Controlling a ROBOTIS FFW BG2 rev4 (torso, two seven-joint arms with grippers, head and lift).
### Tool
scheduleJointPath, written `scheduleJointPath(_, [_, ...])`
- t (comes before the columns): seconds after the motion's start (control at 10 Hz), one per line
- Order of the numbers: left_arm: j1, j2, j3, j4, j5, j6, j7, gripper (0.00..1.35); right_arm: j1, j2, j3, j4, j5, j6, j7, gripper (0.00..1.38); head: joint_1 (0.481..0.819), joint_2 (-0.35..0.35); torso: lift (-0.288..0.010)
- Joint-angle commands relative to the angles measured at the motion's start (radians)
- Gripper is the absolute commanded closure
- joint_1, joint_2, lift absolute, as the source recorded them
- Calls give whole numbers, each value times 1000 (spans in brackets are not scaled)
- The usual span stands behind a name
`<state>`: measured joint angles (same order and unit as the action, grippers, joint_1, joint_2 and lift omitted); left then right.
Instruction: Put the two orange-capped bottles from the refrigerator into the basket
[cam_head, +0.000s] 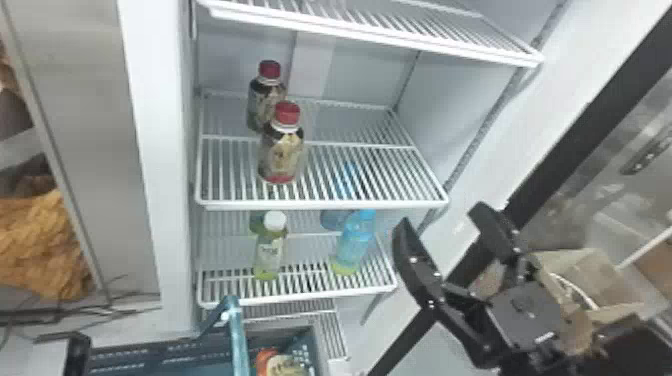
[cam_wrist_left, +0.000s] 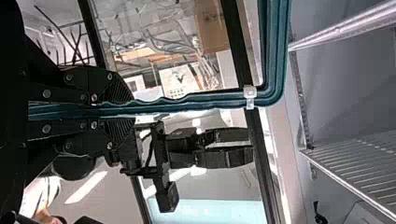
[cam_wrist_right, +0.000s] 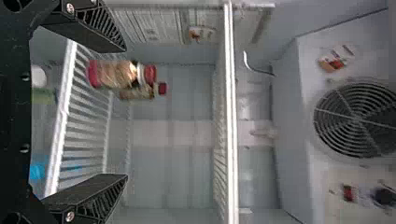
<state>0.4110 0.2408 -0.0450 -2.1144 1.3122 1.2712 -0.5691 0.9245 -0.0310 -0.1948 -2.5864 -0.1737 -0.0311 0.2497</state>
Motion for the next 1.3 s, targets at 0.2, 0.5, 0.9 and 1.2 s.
scheduleJointPath(0.2, [6,-2,3,0,0,0,2,1197,-2,32,-47,141,32,-111,-39,98,695,-350,-40])
scheduleJointPath(0.5, [9,-3,5,0,0,0,2,1197,-19,28,-49,182,34,-111,-32,99,695,-350,-40])
scheduleJointPath(0.9, [9,-5,5,0,0,0,2,1197,-19,26,-49,173,32,-114,-24,99,695,-350,-40])
scheduleJointPath(1.2, [9,-3,5,0,0,0,2,1197,-19,26,-49,175,34,-126,-24,99,695,-350,-40])
